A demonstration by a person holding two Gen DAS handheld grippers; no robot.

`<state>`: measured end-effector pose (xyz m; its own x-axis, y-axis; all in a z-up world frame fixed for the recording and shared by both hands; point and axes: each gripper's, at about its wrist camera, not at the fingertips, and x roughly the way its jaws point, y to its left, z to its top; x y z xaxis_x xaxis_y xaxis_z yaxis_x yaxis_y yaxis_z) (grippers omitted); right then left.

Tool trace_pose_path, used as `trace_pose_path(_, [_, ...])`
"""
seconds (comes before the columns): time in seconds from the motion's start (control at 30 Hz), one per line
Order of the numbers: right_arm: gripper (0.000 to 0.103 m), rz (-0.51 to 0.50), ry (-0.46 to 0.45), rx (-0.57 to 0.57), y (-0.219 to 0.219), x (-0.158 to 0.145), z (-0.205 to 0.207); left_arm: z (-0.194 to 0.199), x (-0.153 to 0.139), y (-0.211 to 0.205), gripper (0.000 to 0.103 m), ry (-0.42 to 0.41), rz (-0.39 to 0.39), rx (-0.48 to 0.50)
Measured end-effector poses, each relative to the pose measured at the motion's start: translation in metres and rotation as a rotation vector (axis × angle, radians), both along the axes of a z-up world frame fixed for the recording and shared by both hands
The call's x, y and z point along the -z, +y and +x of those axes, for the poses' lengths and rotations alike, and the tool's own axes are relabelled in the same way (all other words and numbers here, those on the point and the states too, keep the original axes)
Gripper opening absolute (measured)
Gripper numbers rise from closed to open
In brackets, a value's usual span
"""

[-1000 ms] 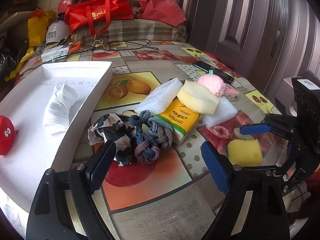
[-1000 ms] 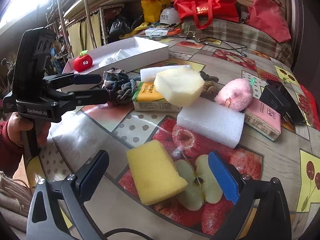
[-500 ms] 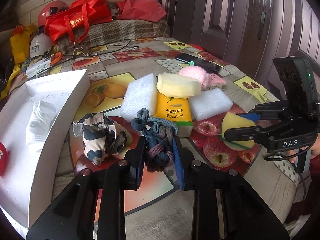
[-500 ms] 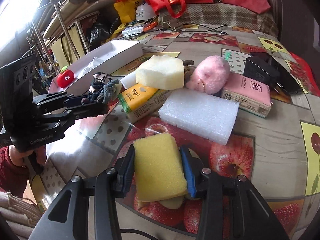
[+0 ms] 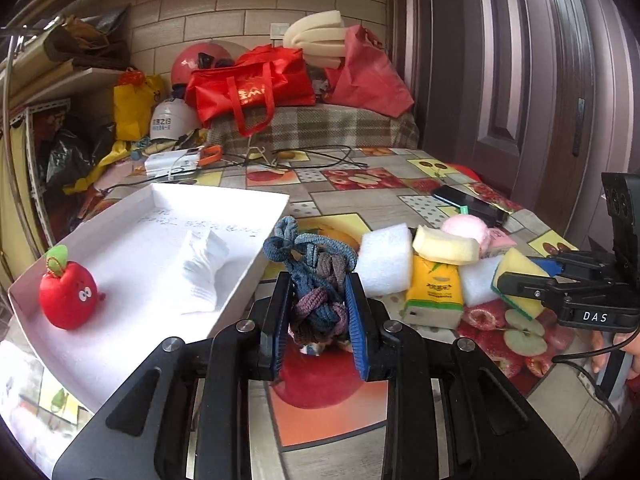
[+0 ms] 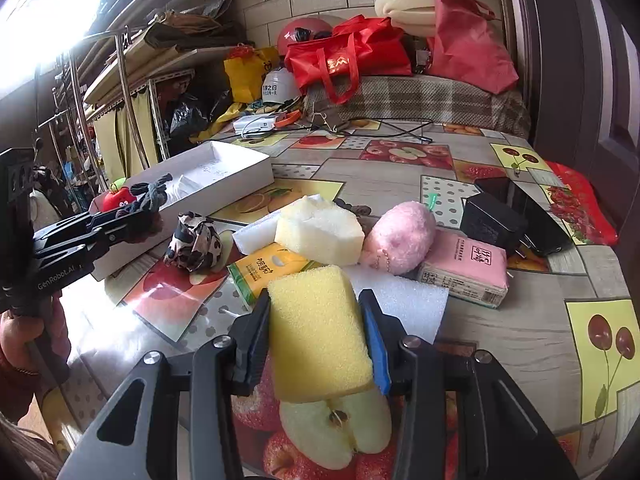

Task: Organize soft objects
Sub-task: 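Carry the rope toy in left tool and sponge in right tool over the box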

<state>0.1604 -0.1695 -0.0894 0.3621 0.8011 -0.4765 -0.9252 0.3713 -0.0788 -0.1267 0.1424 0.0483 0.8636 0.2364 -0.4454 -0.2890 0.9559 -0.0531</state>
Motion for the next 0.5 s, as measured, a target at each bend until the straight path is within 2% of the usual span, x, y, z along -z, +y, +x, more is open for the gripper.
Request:
trace_pose_path(0.2, [0.042, 0.024, -0.046, -0.014, 0.013, 0.0, -0.012, -0.02, -0.001, 0.029, 0.026, -0.044, 0.044, -0.137])
trace_pose_path(0.5, [0.042, 0.019, -0.129, -0.08, 0.054, 0.002, -0.044, -0.04, 0.001, 0.063, 0.026, -0.062, 0.101, -0.273])
